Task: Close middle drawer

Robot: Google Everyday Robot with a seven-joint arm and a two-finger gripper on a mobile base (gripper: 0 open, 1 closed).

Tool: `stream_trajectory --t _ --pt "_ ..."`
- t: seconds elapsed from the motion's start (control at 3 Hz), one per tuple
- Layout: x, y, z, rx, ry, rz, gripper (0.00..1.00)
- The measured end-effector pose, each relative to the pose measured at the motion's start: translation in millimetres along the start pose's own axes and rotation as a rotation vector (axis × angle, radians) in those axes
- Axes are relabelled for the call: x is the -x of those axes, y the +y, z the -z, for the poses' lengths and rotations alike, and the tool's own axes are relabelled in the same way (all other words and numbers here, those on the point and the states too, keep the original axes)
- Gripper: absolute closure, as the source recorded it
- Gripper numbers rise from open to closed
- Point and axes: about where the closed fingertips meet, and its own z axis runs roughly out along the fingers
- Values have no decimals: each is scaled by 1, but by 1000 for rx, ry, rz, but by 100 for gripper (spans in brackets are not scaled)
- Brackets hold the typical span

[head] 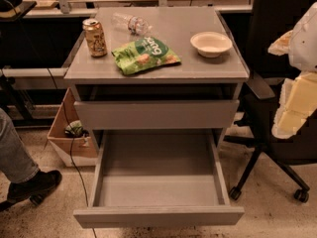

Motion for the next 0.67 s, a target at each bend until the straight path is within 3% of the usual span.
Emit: stream_trajectory --t 0.67 --pt "-2 -2 0 5 -4 2 0"
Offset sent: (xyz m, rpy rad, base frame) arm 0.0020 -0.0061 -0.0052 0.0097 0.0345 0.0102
